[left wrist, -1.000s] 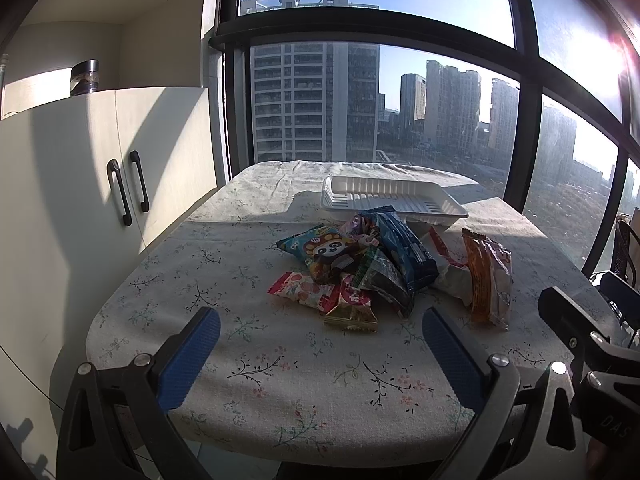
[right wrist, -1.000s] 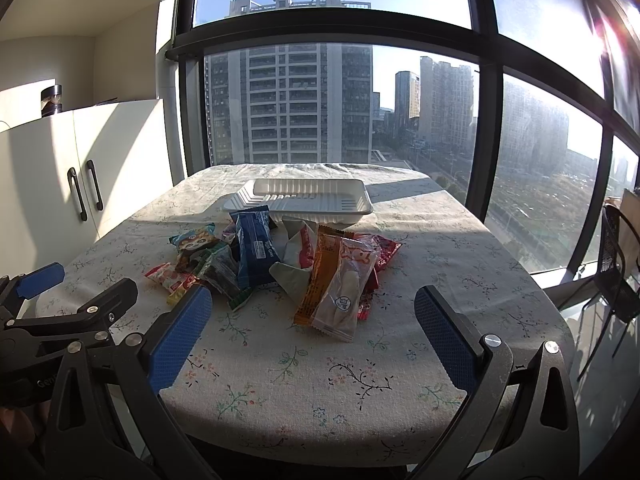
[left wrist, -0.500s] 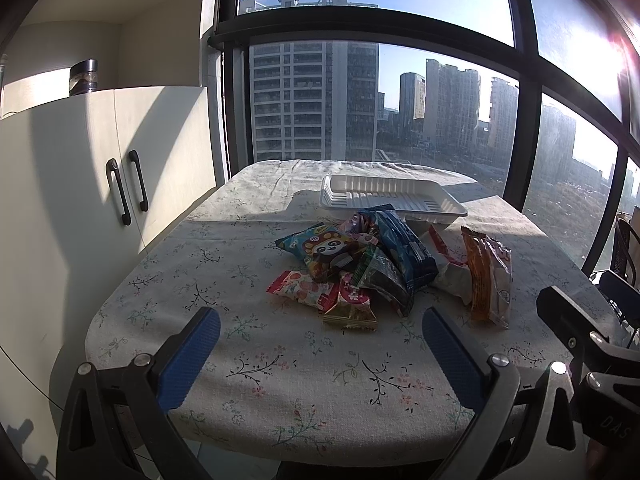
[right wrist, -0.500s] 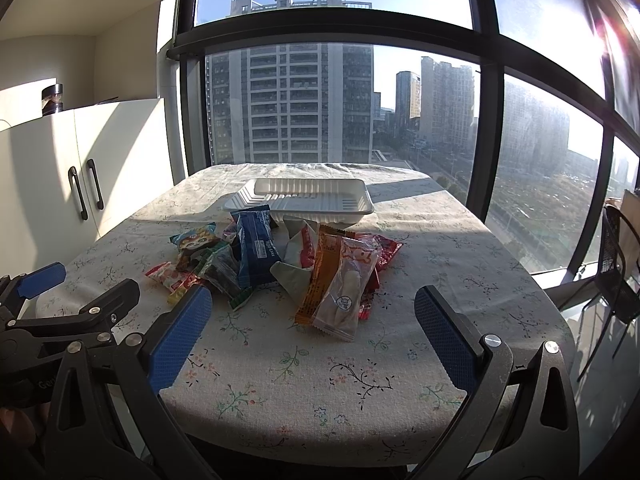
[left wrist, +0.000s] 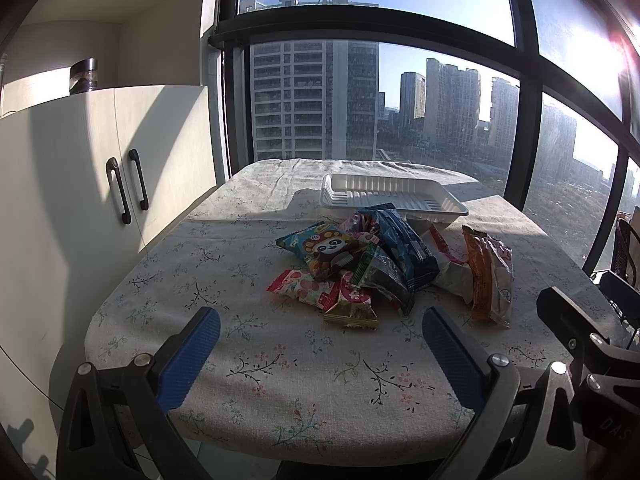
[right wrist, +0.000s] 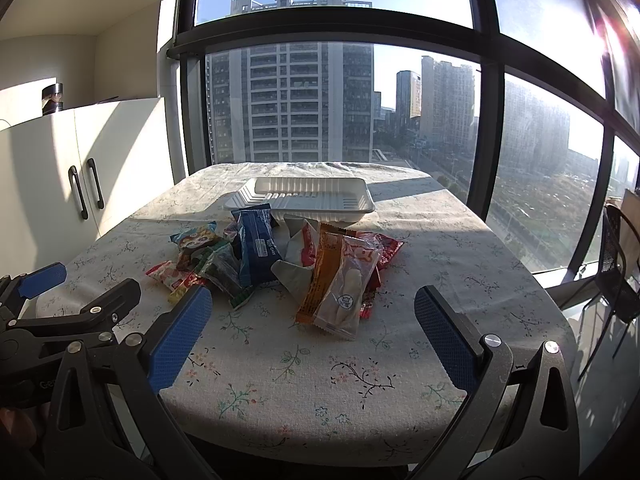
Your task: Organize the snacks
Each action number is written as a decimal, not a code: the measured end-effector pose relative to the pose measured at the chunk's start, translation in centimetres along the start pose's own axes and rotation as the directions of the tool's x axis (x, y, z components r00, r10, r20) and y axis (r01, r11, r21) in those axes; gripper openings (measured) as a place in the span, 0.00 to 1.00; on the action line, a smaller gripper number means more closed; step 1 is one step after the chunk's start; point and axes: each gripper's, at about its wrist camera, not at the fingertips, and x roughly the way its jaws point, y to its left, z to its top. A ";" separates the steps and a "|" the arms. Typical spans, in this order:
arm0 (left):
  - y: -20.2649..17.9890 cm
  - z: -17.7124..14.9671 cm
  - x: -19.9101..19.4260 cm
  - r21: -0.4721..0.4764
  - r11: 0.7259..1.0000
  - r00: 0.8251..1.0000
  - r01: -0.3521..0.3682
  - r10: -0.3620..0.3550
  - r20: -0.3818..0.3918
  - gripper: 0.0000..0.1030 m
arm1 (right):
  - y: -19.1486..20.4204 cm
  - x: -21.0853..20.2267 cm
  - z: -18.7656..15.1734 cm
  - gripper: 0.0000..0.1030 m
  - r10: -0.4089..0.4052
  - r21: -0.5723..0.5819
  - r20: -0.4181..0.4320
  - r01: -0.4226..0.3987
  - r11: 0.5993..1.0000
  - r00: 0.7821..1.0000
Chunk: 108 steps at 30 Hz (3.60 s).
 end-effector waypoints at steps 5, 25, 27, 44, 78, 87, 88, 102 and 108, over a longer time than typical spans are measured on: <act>0.0 -0.1 0.0 0.000 1.000 1.000 0.001 -0.001 -0.002 1.00 | 0.0 0.0 0.0 1.00 0.001 0.000 0.000 -0.001 1.000 1.000; 1.9 -0.5 2.3 -0.066 0.986 0.988 0.154 -0.153 0.019 1.00 | -1.9 1.3 -0.6 1.00 0.026 0.069 0.023 -0.027 0.997 0.999; 2.7 -0.5 2.7 -0.104 0.980 0.984 0.171 -0.164 0.074 1.00 | -2.7 1.7 -0.8 1.00 0.041 0.092 0.054 -0.046 0.995 0.998; 6.9 3.5 12.2 -0.183 0.960 0.935 0.212 -0.253 -0.248 1.00 | -10.7 9.7 -0.8 1.00 0.167 0.234 -0.006 -0.161 0.959 0.986; 1.2 10.0 22.5 0.050 0.996 0.902 0.072 -0.044 -0.430 0.93 | -14.9 16.9 -0.5 1.00 0.287 0.392 -0.143 -0.212 0.895 0.947; 2.1 8.8 24.9 0.049 0.996 0.876 0.070 -0.038 -0.481 0.53 | -14.8 16.8 -0.7 1.00 0.285 0.383 -0.152 -0.209 0.900 0.946; 2.1 8.8 24.9 0.052 0.996 0.877 0.072 -0.038 -0.479 0.51 | -14.7 16.8 -0.6 1.00 0.283 0.378 -0.151 -0.209 0.902 0.947; 4.5 9.3 22.8 -0.036 0.985 0.893 0.167 -0.166 -0.419 0.40 | -10.8 15.3 0.4 0.91 0.244 0.224 -0.168 -0.204 0.953 0.955; 5.6 9.6 21.4 -0.097 0.968 0.896 0.231 -0.250 -0.368 0.40 | -7.9 16.5 0.6 0.76 0.262 0.179 -0.237 -0.223 0.958 0.935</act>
